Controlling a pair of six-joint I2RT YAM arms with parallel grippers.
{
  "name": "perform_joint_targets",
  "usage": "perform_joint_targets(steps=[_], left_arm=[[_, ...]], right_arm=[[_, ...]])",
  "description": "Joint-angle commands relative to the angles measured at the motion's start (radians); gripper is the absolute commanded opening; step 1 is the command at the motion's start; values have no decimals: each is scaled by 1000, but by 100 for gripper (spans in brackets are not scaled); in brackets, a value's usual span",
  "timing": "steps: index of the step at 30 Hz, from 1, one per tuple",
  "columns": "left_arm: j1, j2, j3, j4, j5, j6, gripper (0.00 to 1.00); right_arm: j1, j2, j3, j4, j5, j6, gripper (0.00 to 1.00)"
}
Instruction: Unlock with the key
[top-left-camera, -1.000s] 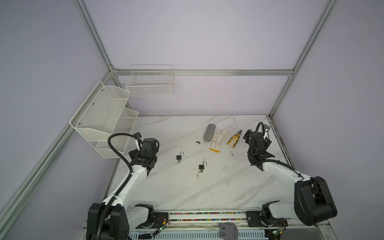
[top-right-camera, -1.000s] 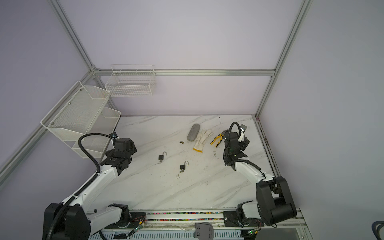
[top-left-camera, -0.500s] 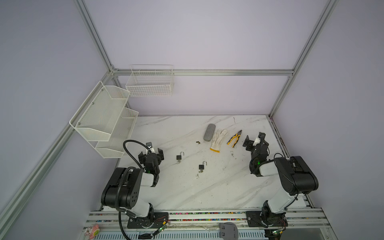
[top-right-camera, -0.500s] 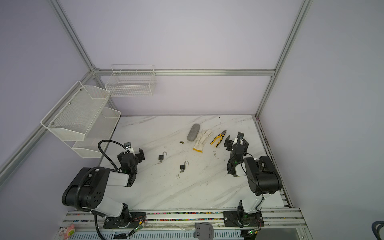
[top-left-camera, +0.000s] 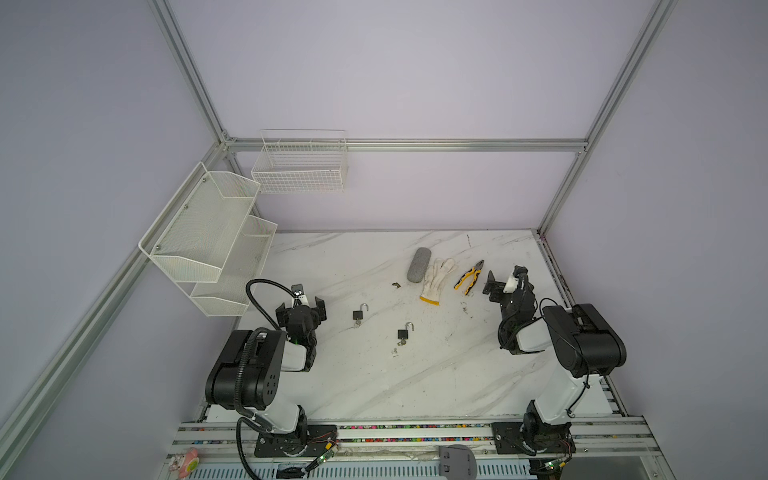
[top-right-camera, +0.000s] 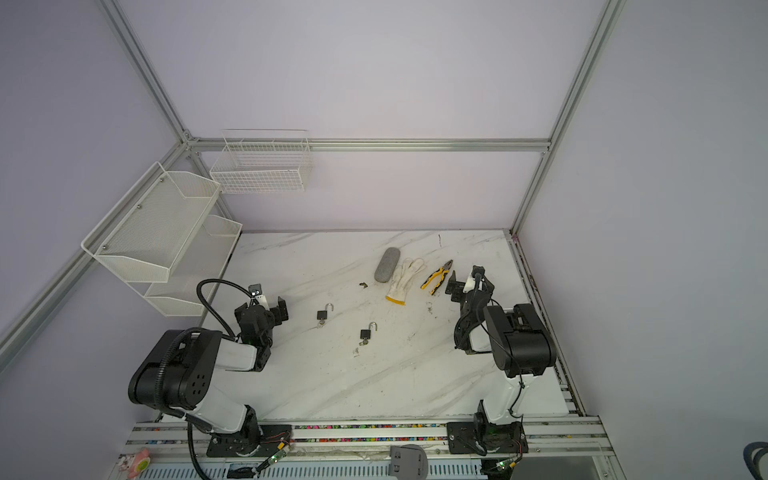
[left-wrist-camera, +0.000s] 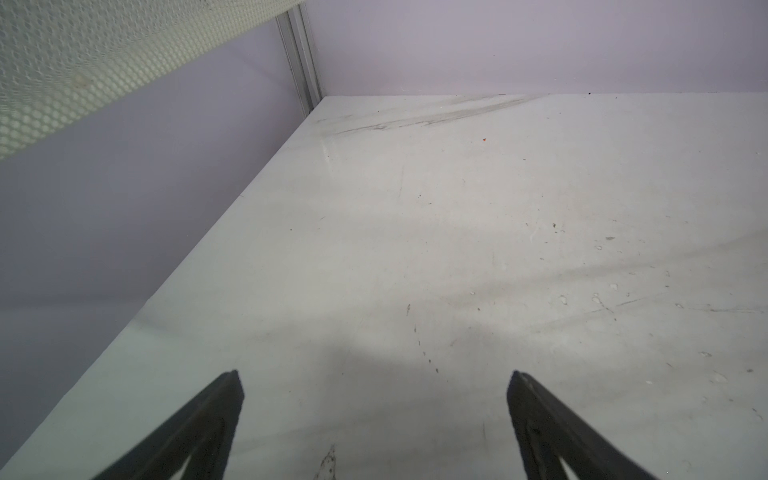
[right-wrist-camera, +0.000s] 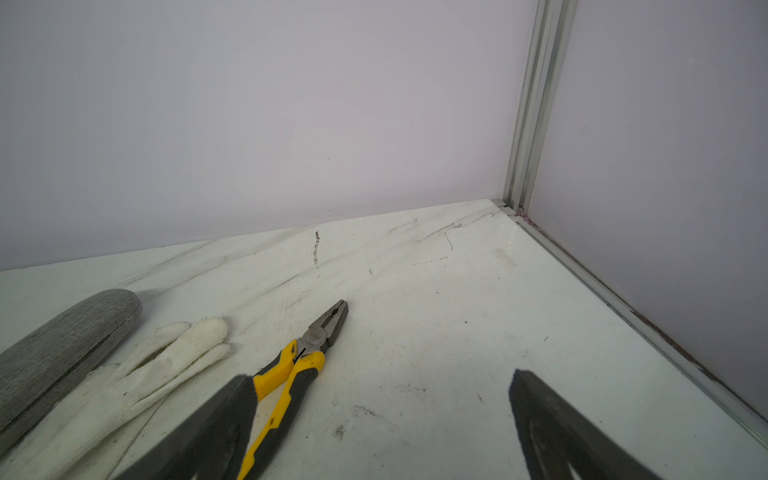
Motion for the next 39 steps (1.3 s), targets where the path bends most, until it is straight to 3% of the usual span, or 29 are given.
perform_joint_targets(steps=[1,11,12,13,15,17,19,39], left_arm=[[5,-17,46,51,5,-8,100],[3,-15,43,61,10,-1,100],[3,-16,42,61,60,16,100],[3,-15,42,60,223,76,100],[6,-46,9,69,313,98,100],[7,-25,17,87,243,85,100],[8,-10,44,68,37,6,100],[5,-14,49,48,59,13,100]], right_arm=[[0,-14,4,34,-5,-27,97],[-1,-10,1,48,-7,-27,97],[0,-11,3,47,-7,-27,97],[0,-10,2,47,-8,-27,97],[-1,-10,2,47,-8,-26,97],[0,-10,2,47,-8,-27,97],[0,-11,1,47,-9,-26,97],[0,-10,2,48,-9,-27,97]])
